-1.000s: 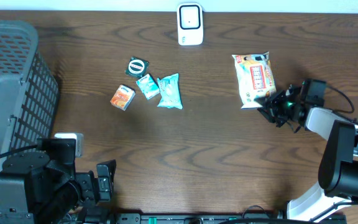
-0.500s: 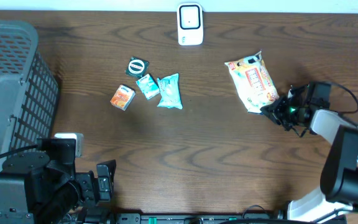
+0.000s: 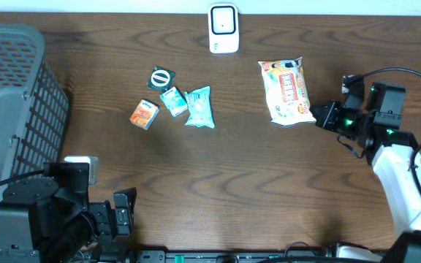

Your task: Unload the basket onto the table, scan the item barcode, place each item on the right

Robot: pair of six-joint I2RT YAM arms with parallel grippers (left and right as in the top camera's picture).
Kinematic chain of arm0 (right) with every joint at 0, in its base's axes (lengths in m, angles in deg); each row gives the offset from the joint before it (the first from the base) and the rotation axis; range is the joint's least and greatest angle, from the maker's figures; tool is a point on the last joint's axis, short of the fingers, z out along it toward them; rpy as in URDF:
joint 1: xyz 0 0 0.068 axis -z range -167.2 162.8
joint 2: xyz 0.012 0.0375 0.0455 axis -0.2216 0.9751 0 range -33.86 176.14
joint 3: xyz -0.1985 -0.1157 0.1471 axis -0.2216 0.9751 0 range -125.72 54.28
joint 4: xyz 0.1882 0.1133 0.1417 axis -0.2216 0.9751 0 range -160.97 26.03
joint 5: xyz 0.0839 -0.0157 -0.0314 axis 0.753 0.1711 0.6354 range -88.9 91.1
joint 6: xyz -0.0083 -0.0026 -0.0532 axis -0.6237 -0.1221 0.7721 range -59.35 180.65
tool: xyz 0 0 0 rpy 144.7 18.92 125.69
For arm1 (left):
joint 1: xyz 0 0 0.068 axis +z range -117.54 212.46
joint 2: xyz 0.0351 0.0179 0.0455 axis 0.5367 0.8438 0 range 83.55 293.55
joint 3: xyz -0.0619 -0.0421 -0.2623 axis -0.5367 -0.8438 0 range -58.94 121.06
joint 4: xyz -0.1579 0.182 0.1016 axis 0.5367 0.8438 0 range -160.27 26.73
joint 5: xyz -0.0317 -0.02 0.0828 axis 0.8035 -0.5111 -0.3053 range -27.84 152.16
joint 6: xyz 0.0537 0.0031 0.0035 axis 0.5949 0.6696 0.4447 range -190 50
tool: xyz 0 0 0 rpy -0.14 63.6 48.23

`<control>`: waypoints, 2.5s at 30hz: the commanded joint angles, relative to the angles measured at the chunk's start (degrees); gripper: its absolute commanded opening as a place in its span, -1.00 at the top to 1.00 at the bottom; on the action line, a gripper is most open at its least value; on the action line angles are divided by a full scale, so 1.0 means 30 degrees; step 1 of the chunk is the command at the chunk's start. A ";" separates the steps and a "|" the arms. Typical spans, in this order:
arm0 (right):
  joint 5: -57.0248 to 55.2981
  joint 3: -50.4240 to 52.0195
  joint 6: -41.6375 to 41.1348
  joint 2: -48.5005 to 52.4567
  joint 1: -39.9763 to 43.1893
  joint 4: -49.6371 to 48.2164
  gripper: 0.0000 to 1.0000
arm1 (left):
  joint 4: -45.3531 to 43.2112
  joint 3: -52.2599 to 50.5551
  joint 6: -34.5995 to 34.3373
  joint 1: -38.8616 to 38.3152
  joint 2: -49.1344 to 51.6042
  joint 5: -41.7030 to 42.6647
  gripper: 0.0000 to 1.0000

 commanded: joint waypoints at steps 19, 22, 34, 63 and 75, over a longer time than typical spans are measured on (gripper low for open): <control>-0.2346 -0.3752 -0.1297 0.3271 -0.0831 0.0962 -0.71 | 0.0007 0.0051 -0.0146 -0.0007 0.0036 -0.0182 -0.96; -0.2404 -0.6659 0.0102 0.4874 -0.1115 0.2863 -0.81 | 0.0007 0.0051 -0.0146 -0.0007 0.0036 -0.0182 -0.96; -0.3789 -2.0801 0.6302 1.4666 -0.1719 1.4819 -0.98 | 0.0007 0.0051 -0.0146 -0.0007 0.0036 -0.0182 -0.96; 0.2353 -2.1172 1.0601 2.2127 -0.0306 1.4921 -0.57 | 0.0007 0.0051 -0.0146 -0.0007 0.0036 -0.0189 -0.96; 0.0095 -2.1165 0.9967 2.3788 -0.1137 1.5089 0.98 | 0.0007 0.0051 -0.0153 -0.0007 0.0036 -0.0182 -0.96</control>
